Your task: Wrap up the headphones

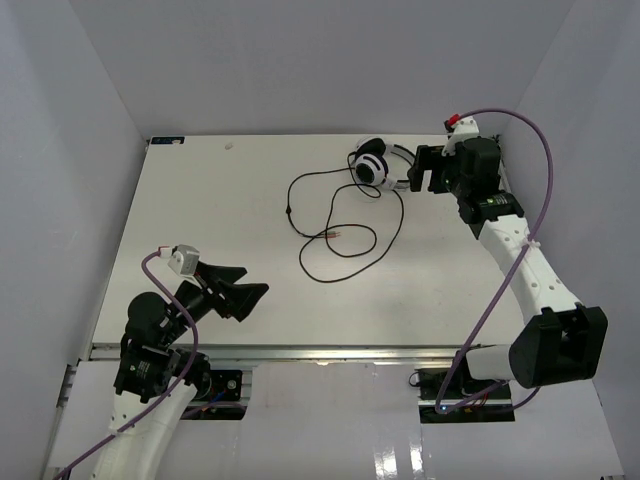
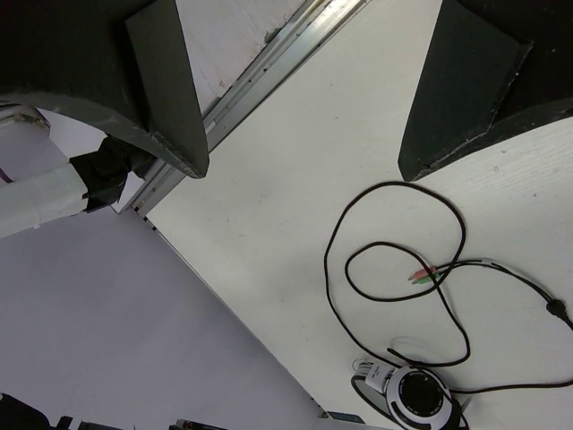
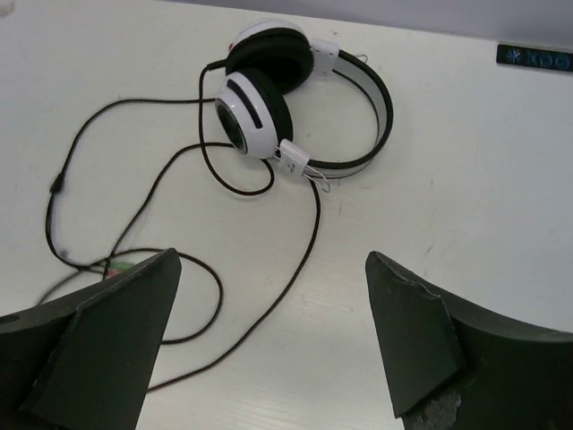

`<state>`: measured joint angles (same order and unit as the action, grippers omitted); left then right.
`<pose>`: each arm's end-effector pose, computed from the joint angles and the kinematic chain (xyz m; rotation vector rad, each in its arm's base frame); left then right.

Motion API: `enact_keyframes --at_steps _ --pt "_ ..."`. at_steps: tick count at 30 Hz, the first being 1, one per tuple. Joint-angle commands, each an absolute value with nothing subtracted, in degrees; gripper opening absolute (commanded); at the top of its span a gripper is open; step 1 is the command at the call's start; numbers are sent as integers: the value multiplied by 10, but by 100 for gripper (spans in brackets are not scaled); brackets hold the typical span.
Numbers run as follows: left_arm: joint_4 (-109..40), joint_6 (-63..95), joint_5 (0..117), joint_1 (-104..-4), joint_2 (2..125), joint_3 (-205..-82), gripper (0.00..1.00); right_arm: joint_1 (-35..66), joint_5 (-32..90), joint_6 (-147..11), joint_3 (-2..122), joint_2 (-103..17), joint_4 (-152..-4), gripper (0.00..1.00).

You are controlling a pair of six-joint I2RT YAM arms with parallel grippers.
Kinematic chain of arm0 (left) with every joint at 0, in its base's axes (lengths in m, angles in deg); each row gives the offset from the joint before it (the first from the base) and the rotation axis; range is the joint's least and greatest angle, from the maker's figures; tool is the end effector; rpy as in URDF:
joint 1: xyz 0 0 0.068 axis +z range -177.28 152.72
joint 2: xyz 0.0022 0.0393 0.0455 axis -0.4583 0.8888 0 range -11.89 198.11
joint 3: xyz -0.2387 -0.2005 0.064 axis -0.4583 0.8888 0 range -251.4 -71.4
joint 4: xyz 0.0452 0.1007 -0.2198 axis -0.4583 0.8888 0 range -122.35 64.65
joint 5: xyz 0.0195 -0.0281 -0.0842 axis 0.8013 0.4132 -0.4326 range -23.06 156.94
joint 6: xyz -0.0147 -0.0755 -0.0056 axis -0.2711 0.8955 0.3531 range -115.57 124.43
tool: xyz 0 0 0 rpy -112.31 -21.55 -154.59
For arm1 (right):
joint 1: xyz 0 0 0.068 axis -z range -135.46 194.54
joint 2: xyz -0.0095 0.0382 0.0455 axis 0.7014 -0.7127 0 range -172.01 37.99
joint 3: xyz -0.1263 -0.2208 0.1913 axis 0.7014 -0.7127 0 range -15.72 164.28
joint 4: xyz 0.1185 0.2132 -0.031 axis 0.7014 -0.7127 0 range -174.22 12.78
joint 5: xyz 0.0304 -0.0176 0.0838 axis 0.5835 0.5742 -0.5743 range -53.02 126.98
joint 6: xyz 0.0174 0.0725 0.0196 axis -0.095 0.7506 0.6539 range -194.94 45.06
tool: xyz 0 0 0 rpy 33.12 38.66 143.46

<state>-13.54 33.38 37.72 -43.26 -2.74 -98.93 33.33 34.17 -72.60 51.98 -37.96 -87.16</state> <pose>0.0318 -0.0424 0.2908 0.2333 1.6547 -1.0034 0.3050 0.0638 0.3980 -0.1799 1.8846 0.2081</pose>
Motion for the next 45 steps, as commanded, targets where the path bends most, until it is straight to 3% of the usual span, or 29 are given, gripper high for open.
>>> enact_keyframes --at_steps 1,3,8,13,16,19,24,27,36,45 --pt "-142 334 373 -434 -33 -985 98 350 136 -939 511 -426 -889 90" --pt "-142 335 375 -434 -38 -985 98 363 65 -960 545 -481 -900 90" --pt "-142 335 375 -434 -37 -985 98 403 105 -840 717 -664 -912 98" --pt "-142 335 372 -434 -31 -986 98 377 271 -775 778 -729 -834 95" --pt "-142 334 371 -434 -30 -986 98 356 348 -777 834 -782 -903 93" --pt "-142 335 373 -434 -34 -985 98 341 387 -789 784 -769 -832 93" --pt "-144 334 367 -434 -27 -985 98 328 561 -708 882 -859 -869 99" --pt "-144 333 366 -434 -22 -985 98 328 625 -673 904 -893 -865 91" --pt "-145 333 366 -434 -6 -985 98 352 600 -681 961 -964 -864 84" --pt "-145 335 367 -434 3 -985 98 374 482 -694 998 -1012 -873 62"
